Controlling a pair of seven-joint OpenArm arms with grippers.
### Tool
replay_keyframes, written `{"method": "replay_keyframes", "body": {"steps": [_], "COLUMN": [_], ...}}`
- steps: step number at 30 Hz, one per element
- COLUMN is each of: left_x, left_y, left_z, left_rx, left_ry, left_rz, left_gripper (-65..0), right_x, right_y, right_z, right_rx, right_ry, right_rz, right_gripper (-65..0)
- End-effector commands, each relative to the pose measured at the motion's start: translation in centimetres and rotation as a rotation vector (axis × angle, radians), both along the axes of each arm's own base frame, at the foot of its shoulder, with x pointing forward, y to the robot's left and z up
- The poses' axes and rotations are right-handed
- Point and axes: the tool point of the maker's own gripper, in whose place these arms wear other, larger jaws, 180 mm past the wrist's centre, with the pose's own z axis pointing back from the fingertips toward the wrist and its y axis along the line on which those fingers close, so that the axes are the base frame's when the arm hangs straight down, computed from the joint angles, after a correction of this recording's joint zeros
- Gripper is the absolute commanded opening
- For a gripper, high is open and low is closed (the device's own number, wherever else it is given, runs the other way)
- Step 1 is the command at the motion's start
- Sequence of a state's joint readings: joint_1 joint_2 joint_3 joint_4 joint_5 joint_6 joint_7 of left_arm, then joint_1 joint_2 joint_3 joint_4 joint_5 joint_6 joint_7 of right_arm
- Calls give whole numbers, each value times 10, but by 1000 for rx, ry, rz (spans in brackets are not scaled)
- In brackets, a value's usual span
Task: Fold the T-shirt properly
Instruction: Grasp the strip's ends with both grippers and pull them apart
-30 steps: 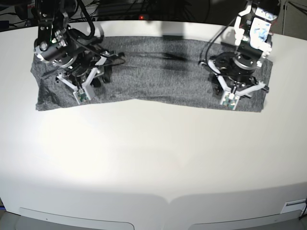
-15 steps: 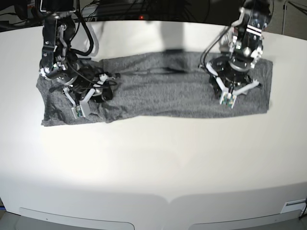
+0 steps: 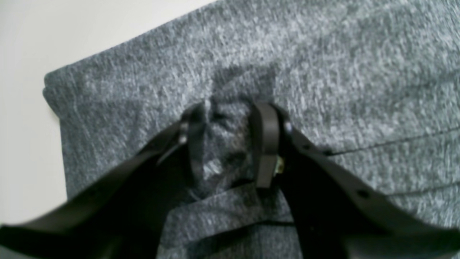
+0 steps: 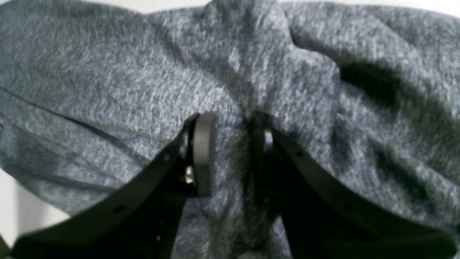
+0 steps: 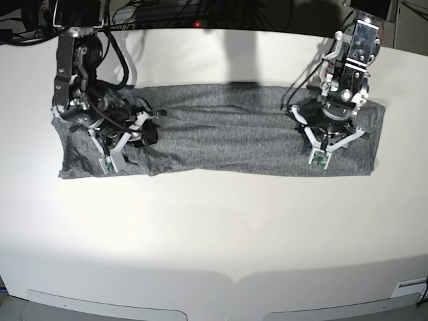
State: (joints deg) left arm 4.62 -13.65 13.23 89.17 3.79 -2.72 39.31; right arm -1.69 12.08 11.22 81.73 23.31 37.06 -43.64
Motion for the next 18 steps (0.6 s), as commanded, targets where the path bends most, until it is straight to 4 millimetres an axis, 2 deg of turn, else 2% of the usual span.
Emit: {"method": "replay_keyframes", "body": {"steps": [1,6,12,15,18], "left_x": [3,9,17,21,25], "left_y": [5,0,-2,-4,-8], "left_z": [7,25,46,58,71], "left_rx": [20,10,33,38,29], "left_ry": [-8,-51,-113,-150,-185], "left_rz": [6,-2,-17,-23,-30], "left_gripper": [-437,-437,-437,-437,-437], "right_x": [11,28,40,46,51], "right_y": [-2,11,16,18,22], "right_z": [10,31,48,68,91], "right_rx": [-5,72,89,77,60], "right_ry": [-20,-67,-108,-172,-242], "right_rz": [3,33,44,59,78], "right_gripper": [-473,-473,-473,-505,-505]}}
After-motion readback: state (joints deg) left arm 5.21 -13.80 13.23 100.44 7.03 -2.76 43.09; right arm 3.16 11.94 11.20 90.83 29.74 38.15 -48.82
